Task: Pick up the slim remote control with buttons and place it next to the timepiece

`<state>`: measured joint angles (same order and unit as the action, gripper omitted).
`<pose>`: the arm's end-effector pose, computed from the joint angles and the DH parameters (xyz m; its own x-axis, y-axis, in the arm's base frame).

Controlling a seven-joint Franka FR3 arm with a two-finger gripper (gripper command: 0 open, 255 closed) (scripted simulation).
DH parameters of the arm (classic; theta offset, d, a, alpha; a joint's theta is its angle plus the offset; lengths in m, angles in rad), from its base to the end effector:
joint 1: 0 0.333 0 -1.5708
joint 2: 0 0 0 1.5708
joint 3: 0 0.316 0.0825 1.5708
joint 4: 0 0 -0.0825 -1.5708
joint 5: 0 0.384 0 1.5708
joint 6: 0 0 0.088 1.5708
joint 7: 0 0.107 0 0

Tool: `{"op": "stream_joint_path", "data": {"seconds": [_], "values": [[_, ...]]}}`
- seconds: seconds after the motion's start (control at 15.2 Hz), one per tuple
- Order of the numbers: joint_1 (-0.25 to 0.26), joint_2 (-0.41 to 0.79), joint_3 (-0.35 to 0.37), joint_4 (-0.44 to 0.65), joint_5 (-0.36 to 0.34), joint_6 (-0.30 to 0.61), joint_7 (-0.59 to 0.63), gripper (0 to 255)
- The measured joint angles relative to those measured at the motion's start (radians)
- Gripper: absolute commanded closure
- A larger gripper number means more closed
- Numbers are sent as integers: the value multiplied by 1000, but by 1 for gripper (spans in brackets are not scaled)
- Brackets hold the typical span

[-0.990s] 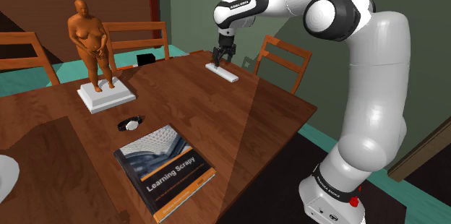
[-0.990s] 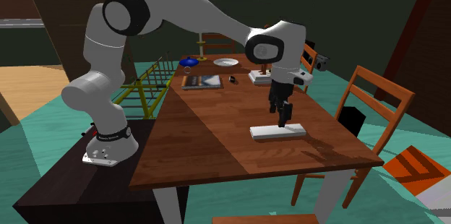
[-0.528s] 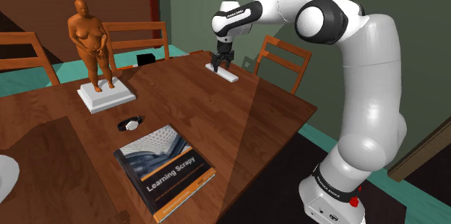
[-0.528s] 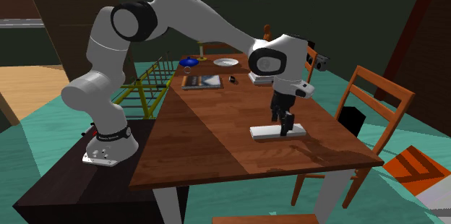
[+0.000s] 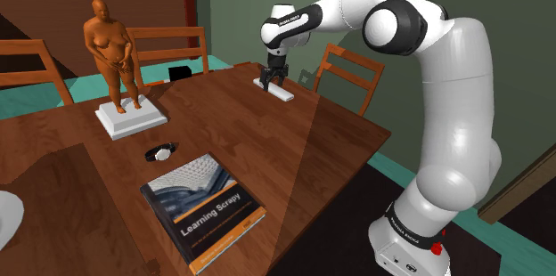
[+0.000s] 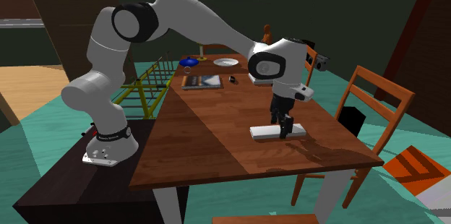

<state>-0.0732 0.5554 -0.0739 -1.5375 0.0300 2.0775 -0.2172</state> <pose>0.6908 -0.0931 0.3305 0.9977 0.0660 -0.0162 0.0662 -0.9978 0.0096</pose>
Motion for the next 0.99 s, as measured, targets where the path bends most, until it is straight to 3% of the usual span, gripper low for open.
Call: {"op": "stream_joint_path", "data": {"seconds": [0.07, 0.99], "values": [[0, 0, 0, 0, 0, 0, 0, 255], [1, -20, -1, 12, -2, -32, 1, 255]]}}
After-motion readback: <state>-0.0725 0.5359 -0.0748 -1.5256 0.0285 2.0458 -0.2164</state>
